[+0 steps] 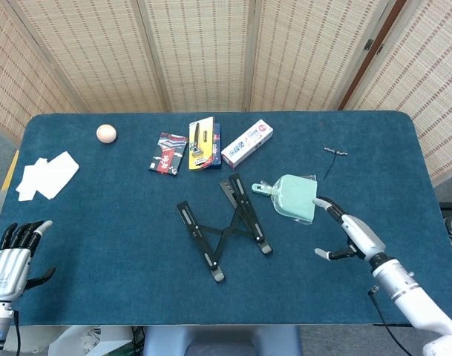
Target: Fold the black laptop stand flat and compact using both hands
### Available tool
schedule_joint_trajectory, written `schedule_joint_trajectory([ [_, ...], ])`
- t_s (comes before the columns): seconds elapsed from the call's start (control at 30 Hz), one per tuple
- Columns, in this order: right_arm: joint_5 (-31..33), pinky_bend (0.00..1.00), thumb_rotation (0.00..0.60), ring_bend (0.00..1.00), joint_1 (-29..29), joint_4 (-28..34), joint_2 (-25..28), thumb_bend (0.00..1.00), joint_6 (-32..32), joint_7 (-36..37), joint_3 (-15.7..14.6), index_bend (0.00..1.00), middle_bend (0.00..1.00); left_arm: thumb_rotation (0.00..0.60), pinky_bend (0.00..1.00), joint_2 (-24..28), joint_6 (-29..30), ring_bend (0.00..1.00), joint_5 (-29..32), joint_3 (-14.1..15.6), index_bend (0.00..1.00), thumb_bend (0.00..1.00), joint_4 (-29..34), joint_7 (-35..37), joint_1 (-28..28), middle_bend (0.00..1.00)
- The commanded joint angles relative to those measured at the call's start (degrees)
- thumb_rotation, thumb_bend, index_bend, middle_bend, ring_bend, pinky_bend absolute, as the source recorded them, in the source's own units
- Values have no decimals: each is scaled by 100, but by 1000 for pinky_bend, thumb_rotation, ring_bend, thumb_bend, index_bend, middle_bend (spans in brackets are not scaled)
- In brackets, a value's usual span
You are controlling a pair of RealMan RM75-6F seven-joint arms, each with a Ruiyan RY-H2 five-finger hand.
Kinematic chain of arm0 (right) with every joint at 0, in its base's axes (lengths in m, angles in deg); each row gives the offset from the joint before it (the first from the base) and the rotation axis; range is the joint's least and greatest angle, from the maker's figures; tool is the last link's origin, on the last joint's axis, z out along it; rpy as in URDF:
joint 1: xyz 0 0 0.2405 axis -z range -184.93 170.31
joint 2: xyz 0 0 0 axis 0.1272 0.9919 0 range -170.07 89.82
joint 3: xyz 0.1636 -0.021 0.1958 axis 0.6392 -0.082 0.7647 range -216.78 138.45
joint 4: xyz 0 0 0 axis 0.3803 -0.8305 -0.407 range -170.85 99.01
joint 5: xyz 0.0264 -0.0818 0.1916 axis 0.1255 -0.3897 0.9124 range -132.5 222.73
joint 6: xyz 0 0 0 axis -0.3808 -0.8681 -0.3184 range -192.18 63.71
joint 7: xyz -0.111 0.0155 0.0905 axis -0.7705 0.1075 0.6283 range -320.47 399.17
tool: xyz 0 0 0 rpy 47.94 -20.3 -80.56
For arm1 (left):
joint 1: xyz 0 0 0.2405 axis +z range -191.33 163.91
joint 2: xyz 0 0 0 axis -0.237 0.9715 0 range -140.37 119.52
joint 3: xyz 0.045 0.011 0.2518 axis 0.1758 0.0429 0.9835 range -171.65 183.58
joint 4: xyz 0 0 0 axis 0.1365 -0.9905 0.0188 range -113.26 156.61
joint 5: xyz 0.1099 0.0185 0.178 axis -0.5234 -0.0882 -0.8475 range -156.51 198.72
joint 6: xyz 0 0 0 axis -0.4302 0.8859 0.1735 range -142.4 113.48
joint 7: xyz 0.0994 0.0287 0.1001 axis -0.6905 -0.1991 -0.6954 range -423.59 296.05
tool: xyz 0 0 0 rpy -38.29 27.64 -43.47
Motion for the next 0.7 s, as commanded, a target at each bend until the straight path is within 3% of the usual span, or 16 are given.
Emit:
schedule_joint_trajectory([
  [0.03, 72, 117, 600, 0, -330, -263, -284, 120, 405, 653, 149, 0, 0, 600, 56, 18, 18, 109, -11, 9, 122, 174, 23, 1, 13, 137],
  [0.4, 309, 117, 600, 0, -916, -968, -1095, 121, 1111, 1801, 363, 0, 0, 600, 55, 70, 109, 109, -43, 16, 122, 173, 89, 58, 64, 137],
  [0.7, 41, 117, 600, 0, -1248, -1483, -1601, 122, 1412, 2712, 418, 0, 0, 600, 54, 102, 105, 109, -59, 8, 122, 173, 118, 105, 57, 137],
])
